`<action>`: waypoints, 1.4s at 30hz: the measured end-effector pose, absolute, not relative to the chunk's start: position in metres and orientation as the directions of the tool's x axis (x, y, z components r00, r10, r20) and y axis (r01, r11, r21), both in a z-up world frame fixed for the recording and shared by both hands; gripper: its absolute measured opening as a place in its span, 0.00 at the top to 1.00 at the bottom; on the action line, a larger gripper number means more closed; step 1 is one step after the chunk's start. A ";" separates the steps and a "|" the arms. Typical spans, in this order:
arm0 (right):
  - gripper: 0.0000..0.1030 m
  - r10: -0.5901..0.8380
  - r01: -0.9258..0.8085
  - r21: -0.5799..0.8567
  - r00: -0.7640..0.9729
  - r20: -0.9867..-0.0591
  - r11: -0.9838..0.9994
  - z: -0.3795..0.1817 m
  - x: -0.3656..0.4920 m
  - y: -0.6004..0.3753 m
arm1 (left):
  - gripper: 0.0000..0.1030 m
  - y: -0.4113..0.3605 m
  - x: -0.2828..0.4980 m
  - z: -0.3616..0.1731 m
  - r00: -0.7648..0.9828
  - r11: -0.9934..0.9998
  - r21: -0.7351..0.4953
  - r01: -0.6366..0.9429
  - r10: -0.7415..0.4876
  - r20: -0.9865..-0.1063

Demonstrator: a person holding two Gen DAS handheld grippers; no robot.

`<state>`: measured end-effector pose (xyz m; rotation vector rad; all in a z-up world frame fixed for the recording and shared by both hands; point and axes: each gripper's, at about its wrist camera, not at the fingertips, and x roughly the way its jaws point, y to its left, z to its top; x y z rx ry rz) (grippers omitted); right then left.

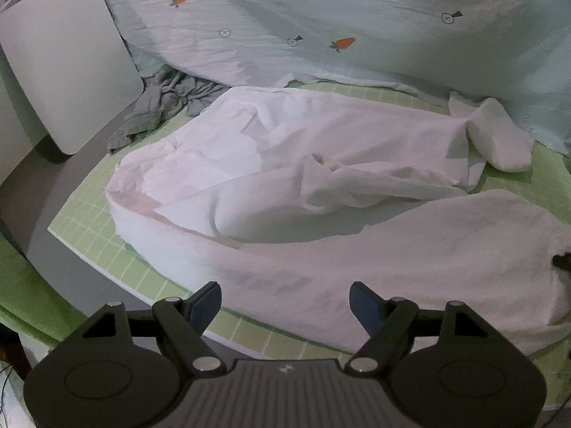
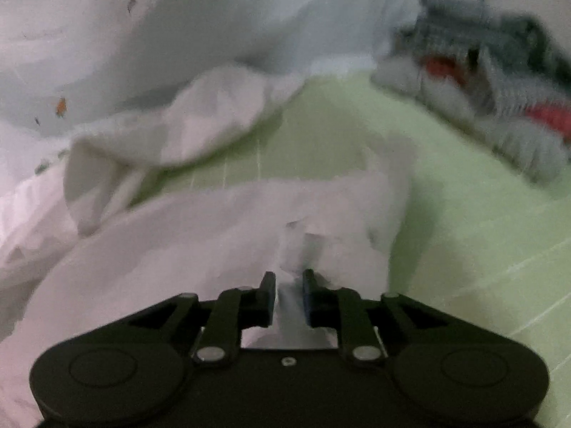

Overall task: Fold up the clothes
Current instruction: 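Grasp the garment edge with the right gripper and pull it flat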

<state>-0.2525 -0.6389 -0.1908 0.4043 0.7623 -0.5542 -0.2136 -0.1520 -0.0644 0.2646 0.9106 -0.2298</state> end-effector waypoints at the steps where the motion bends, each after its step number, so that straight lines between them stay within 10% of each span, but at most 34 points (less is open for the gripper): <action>1: 0.66 -0.311 0.582 0.138 0.602 -0.735 0.802 -0.189 -0.254 -0.634 | 0.23 -0.150 -0.215 -0.064 0.594 0.943 0.129 0.307 -0.084 -0.800; 4: 0.48 -0.262 0.533 0.185 0.653 -0.711 0.826 -0.177 -0.269 -0.626 | 0.23 -0.146 -0.217 -0.066 0.591 0.943 0.136 0.305 -0.075 -0.803; 12: 0.50 -0.325 0.644 0.463 0.735 -0.594 0.609 -0.156 -0.364 -0.652 | 0.22 -0.130 -0.218 -0.067 0.587 0.956 0.117 0.268 -0.065 -0.807; 20: 0.65 -0.394 0.771 0.523 0.636 -0.663 0.364 -0.183 -0.412 -0.676 | 0.22 -0.143 -0.216 -0.068 0.575 0.941 0.101 0.322 -0.109 -0.811; 28: 0.46 -0.297 0.690 0.655 0.724 -0.622 0.309 -0.200 -0.408 -0.671 | 0.22 -0.159 -0.216 -0.070 0.560 0.906 0.117 0.407 -0.147 -0.815; 33: 0.87 -0.357 0.755 0.477 0.641 -0.679 0.449 -0.184 -0.358 -0.668 | 0.22 -0.153 -0.208 -0.067 0.563 0.904 0.115 0.412 -0.153 -0.812; 42: 0.90 -0.385 0.506 -0.026 0.621 -0.683 0.862 -0.168 -0.214 -0.585 | 0.22 -0.133 -0.177 -0.071 0.556 0.925 0.105 0.365 -0.126 -0.822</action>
